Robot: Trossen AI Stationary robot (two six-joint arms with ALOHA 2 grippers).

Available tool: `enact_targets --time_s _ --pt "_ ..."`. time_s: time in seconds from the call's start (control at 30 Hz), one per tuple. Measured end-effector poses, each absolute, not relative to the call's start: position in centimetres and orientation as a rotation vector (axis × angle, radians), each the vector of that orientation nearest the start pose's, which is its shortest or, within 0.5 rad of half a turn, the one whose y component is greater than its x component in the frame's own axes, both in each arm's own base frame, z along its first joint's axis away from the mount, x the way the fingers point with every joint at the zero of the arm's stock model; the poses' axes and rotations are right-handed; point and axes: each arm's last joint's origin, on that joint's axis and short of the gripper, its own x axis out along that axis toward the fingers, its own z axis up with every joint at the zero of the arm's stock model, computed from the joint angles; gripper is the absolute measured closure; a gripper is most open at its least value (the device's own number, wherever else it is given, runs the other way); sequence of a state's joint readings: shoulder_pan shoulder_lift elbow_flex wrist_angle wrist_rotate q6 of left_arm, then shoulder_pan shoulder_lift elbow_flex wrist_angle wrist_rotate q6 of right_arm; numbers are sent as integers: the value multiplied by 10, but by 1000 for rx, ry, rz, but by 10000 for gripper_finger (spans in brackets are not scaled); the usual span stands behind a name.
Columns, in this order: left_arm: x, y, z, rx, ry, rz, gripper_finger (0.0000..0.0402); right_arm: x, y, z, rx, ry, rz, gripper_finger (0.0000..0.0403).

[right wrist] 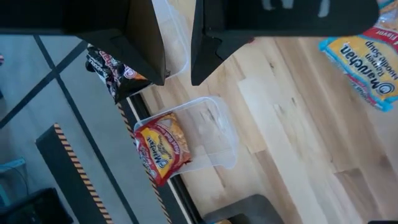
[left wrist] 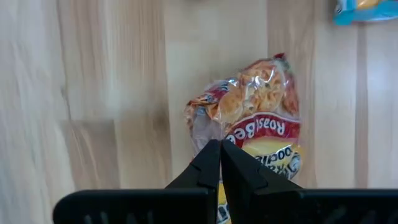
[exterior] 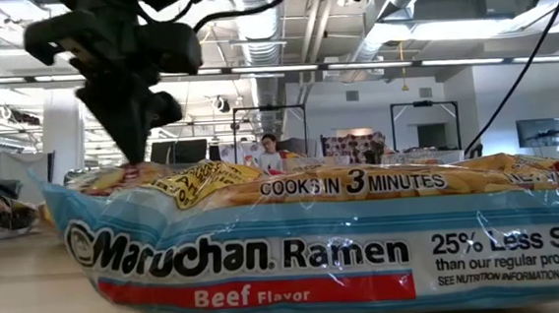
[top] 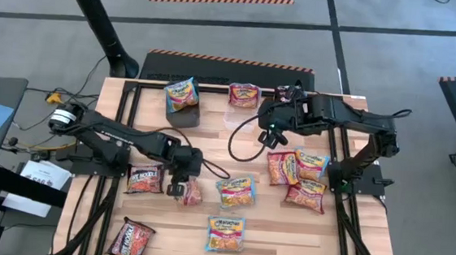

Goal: Sort Maruchan noodles
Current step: Put the red noodle pack into the left transparent bin

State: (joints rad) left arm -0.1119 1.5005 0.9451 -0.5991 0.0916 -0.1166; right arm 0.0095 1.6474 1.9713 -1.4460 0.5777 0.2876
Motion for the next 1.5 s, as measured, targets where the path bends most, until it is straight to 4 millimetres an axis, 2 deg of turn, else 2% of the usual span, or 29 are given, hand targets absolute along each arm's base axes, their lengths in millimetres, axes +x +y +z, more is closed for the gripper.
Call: enact_targets --time_s 0.33,0.67,0.8,1.03,1.2,1.5 --pt "293 -8 191 -3 1109 -122 401 292 -34 419 -47 1006 -713 301" --pt "294 5 189 -99 1121 -93 398 290 -39 418 -17 1034 -697 300" --pt "294 8 189 -152 1111 -138 377 290 -36 417 17 1047 -643 299" --pt "299 7 192 -154 1050 -152 312 292 -30 415 109 1070 -514 299" --pt "304 12 208 -187 1065 -99 283 293 -27 415 129 1074 -472 299" --pt "309 13 253 -160 1114 -111 280 295 -16 414 195 1095 -332 297"
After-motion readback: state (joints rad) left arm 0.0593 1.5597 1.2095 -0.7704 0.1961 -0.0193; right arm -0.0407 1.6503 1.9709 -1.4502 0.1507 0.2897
